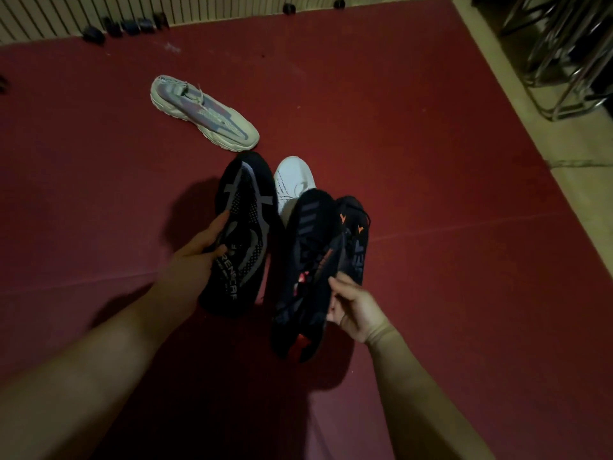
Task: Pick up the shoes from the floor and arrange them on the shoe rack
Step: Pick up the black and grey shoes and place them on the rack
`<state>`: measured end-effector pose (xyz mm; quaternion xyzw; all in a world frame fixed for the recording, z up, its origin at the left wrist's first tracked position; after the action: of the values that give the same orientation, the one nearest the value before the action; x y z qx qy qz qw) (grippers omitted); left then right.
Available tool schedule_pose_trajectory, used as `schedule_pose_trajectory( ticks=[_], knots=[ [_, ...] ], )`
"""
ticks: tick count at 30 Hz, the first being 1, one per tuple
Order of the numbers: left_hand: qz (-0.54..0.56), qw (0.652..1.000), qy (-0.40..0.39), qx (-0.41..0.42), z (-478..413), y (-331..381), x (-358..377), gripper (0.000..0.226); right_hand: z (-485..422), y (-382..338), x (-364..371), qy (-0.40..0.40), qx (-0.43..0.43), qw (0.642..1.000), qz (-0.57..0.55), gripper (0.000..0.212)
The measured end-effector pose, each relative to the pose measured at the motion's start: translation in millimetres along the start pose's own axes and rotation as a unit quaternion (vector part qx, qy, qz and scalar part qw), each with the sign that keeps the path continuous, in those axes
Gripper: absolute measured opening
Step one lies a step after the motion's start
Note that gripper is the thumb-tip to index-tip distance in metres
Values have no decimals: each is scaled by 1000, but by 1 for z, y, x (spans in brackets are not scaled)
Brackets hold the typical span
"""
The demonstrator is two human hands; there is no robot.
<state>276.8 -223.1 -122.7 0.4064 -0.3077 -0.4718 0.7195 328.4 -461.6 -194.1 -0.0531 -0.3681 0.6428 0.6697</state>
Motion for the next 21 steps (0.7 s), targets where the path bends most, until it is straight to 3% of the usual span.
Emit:
schedule_pose_trajectory(
  ticks=[3, 5, 6, 8, 10, 12, 14, 15, 18, 20, 21],
  knots=[
    [-2, 1000, 19, 18, 7, 14, -29, 48, -11, 35, 34, -3, 65, 992, 106, 29],
    [12, 1000, 10, 7, 13, 17, -45, 60, -20, 36, 55, 23, 55, 968, 244, 39],
    [7, 1000, 8, -1, 16, 18, -53, 51, -24, 26, 65, 51, 15, 955, 292, 46],
    [-24, 999, 10, -18, 23, 21, -71, 44, -18, -19, 94, 107, -150, 907, 380, 59],
    [-82, 996, 11, -28, 32, 26, -96, 58, 8, -63, 152, 89, -344, 778, 519, 80],
    [-146, 989, -8, -29, 47, 33, -120, 77, 38, -70, 232, -1, -470, 603, 645, 99],
    [-177, 983, -27, -43, 71, 34, -146, 93, 54, -45, 302, -118, -517, 436, 727, 114],
    [-191, 980, -36, -51, 85, 32, -159, 99, 55, -26, 330, -178, -500, 375, 760, 121],
    [-224, 970, -27, -89, 141, 24, -201, 92, 52, 57, 391, -343, -337, 247, 841, 125],
    [-215, 970, 1, -114, 182, 16, -233, 82, 61, 110, 415, -403, -229, 220, 859, 113],
    [-214, 968, 12, -128, 205, 12, -249, 78, 67, 134, 426, -423, -180, 234, 857, 104]
  ],
)
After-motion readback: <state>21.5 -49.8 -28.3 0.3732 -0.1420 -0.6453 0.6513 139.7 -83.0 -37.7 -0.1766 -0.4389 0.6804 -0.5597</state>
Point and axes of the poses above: each hand's wrist, its own z-axis away from the middle knuckle, its own x-axis out of the palm, y = z × x, the point moved 10 cm from there along -z, towards the middle knuckle, and after that the axes turned 11 degrees about -z, right-handed, at the moved point
